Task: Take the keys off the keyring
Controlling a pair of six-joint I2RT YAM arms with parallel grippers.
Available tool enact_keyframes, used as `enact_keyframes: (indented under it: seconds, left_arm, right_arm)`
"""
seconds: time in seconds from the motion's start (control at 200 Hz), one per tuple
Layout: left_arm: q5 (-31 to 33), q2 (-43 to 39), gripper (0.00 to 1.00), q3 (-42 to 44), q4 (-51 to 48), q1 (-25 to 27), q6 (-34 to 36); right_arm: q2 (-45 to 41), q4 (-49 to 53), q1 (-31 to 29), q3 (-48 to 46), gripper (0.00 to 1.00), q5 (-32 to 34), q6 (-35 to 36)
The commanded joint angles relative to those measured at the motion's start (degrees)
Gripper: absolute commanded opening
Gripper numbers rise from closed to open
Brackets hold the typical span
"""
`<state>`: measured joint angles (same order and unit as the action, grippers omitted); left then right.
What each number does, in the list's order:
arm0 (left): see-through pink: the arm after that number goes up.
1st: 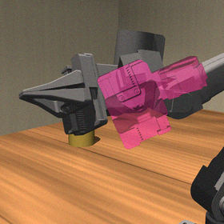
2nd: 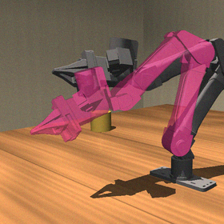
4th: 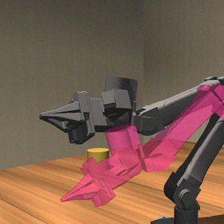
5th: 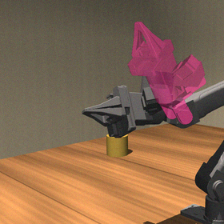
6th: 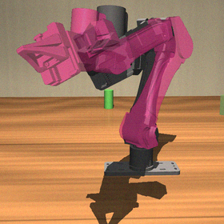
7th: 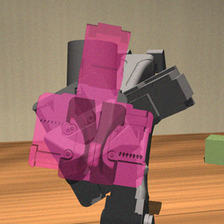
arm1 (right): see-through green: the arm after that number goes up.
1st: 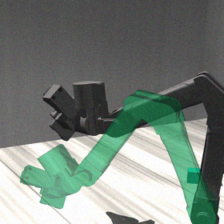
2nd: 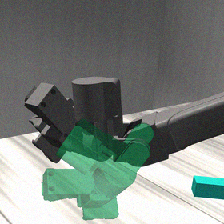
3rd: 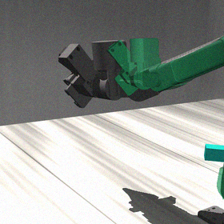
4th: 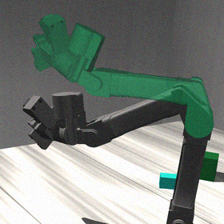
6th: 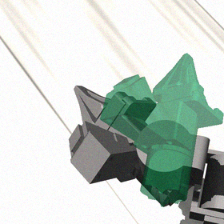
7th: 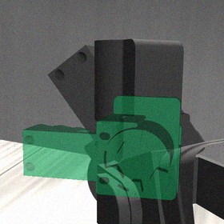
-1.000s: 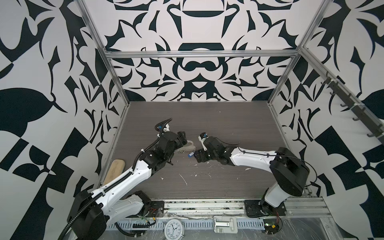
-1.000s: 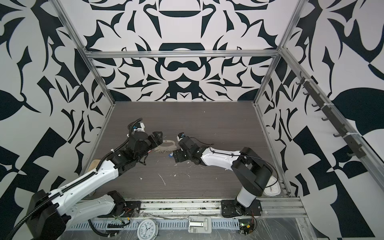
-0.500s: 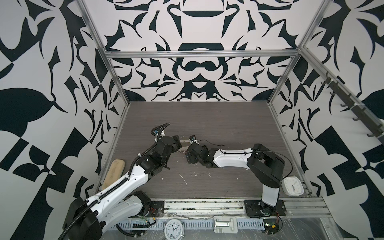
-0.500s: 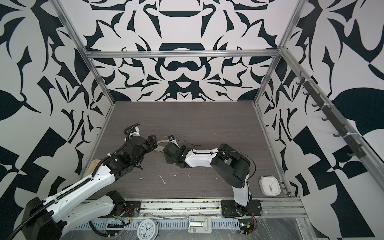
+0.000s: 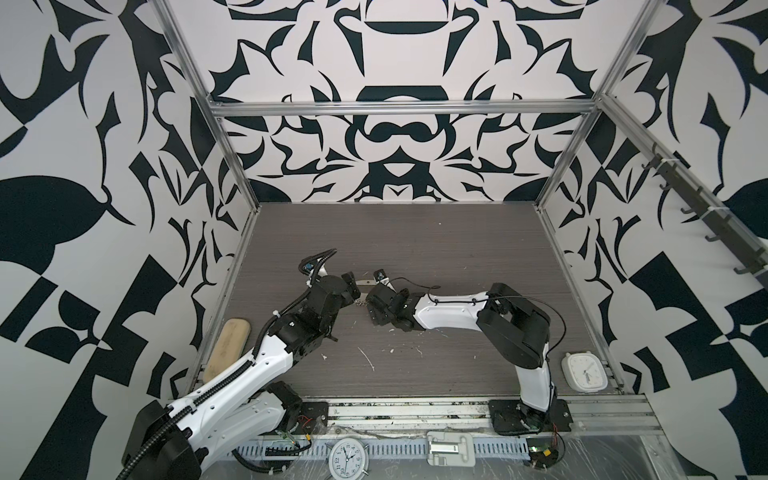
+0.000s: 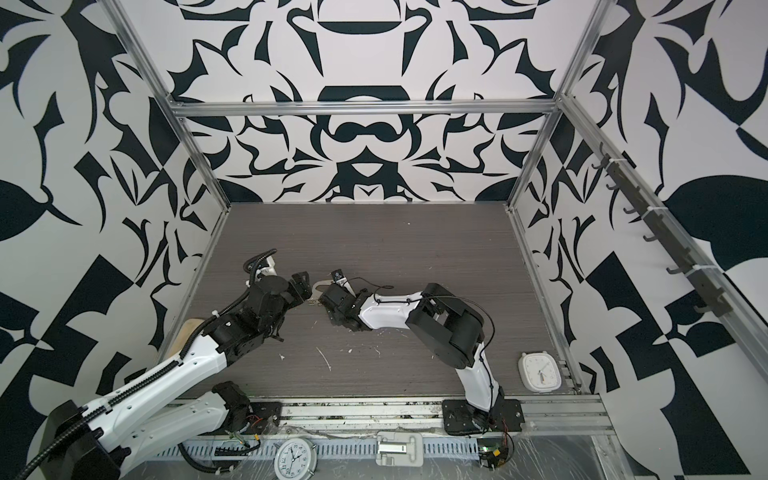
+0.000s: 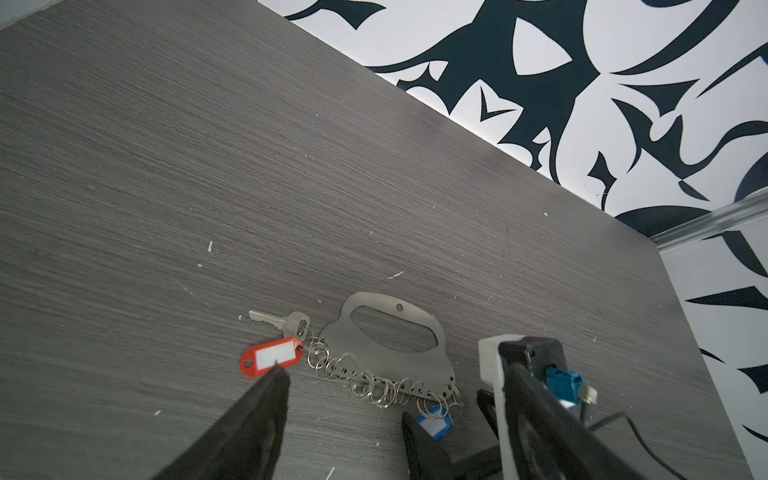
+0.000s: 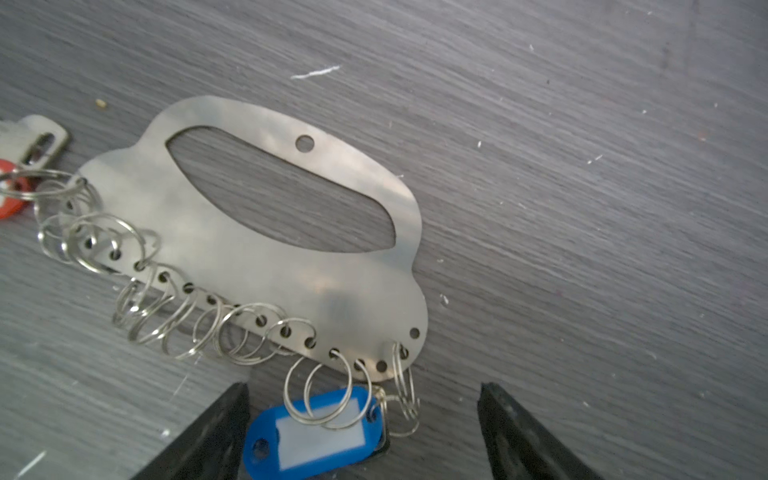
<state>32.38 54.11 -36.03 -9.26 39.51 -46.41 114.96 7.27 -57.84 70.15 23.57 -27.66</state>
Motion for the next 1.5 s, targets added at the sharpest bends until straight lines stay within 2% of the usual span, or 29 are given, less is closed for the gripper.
enact_keyframes:
  seconds: [0.0,0.04,0.385,0.575,0.685,0.735,0.79,0.9,1.03,1.12,1.295,1.495]
  left_arm:
    - [1.4,-0.5,0.84,0.4,-0.9,-0.3,0.4]
    - [1.3,-0.3,0.88,0.2,-0.9,-0.3,0.4]
    - [-2.4,3.4,0.88,-3.4,-1.2,-0.3,4.3]
    - [-6.5,8.7,0.88,-7.0,-1.7,-0.3,8.8]
    - [-10.2,13.0,0.88,-11.2,-5.9,-0.3,11.7]
    - [-12.8,15.5,0.86,-13.3,-7.7,-0.3,13.9]
    - [-15.6,18.3,0.77,-15.5,-9.3,-0.3,16.2]
    - [-20.9,26.0,0.68,-19.0,-11.6,-0.2,19.8]
    - [-26.2,33.7,0.61,-23.4,-14.1,0.9,22.4]
    - [-25.4,38.7,0.56,-26.9,-16.3,3.2,24.4]
    - [-18.8,46.3,0.48,-32.0,-19.6,8.3,28.8]
    - [-15.8,49.2,0.43,-33.3,-20.7,9.5,29.5]
  right_arm:
    - [0.2,4.6,-0.3,1.7,0.89,2.9,0.1]
    - [-0.1,5.1,-0.3,1.4,0.89,3.8,-0.1]
    - [-6.9,3.4,2.6,-7.5,0.88,5.4,-1.0]
    - [-11.2,0.9,7.9,-11.8,0.88,1.7,-3.1]
    - [-15.4,-2.2,10.3,-15.2,0.87,-1.3,-2.6]
    - [-17.9,-4.2,11.8,-17.4,0.86,-3.5,-2.2]
    - [-20.7,-6.4,14.0,-19.8,0.85,-7.0,-2.0]
    - [-25.1,-7.3,17.9,-22.7,0.83,-14.0,-2.0]
    - [-29.0,-7.2,20.2,-25.2,0.82,-15.5,-2.4]
    - [-30.4,-7.2,21.4,-26.4,0.82,-16.3,-3.2]
    - [-32.3,-7.5,22.7,-28.2,0.81,-16.7,-4.1]
    - [-33.5,-7.4,24.0,-28.6,0.81,-16.7,-4.1]
